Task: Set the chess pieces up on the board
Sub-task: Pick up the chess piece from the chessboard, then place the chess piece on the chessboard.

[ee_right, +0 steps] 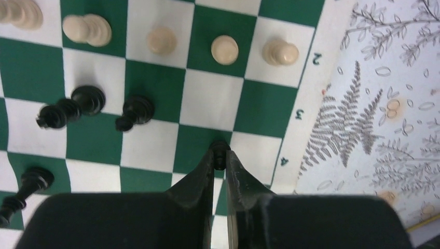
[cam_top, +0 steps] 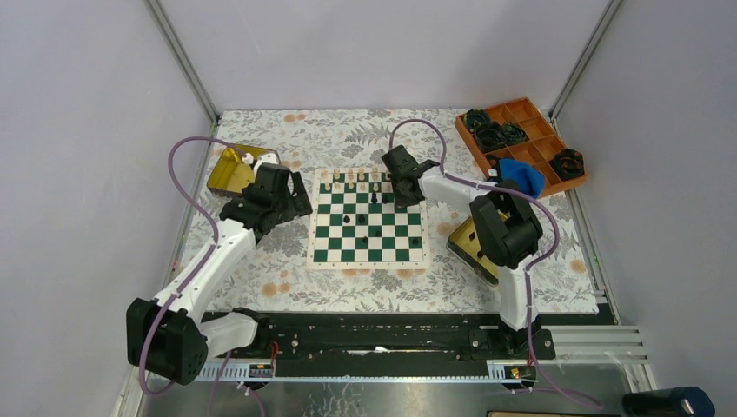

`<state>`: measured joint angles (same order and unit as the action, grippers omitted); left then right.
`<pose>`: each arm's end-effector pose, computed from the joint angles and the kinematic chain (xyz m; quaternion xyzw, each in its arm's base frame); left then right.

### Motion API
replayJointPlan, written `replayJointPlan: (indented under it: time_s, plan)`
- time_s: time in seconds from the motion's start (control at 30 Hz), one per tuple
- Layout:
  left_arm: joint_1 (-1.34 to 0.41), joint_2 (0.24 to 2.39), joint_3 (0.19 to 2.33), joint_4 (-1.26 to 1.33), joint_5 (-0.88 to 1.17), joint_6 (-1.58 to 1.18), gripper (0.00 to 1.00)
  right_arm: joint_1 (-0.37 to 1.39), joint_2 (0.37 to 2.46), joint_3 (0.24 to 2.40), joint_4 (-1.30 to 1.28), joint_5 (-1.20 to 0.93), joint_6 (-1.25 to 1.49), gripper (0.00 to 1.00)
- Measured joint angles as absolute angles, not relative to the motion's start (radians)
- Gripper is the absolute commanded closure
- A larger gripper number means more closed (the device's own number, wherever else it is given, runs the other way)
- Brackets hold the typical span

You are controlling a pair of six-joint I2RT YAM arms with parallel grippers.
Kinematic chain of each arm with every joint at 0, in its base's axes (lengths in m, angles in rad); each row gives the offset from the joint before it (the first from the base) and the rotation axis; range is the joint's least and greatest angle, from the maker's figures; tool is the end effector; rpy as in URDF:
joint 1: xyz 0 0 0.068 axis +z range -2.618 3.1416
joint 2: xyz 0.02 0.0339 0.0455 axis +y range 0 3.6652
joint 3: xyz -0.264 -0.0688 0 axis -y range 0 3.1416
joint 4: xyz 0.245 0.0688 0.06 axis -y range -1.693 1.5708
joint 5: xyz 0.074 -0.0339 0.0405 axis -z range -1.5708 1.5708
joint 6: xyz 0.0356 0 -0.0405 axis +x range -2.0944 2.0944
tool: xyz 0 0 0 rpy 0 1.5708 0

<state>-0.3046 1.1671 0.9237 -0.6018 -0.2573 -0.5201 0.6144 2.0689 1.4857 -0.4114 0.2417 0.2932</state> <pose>0.2321 -0.0635 0.2743 -0.1450 0.9169 -0.0312 0.3705 0.3668 0.2483 0.1695 -0.1184 0.9450 0.0198 0.3042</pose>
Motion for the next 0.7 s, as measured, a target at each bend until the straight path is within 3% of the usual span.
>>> replayJointPlan:
  time_s: [0.7]
  plan:
    - [-0.305,1.094,0.851,-0.598,-0.224,-0.551,0.01,0.732,1.839,1.204,-0.393,0.241,0.345,1.0]
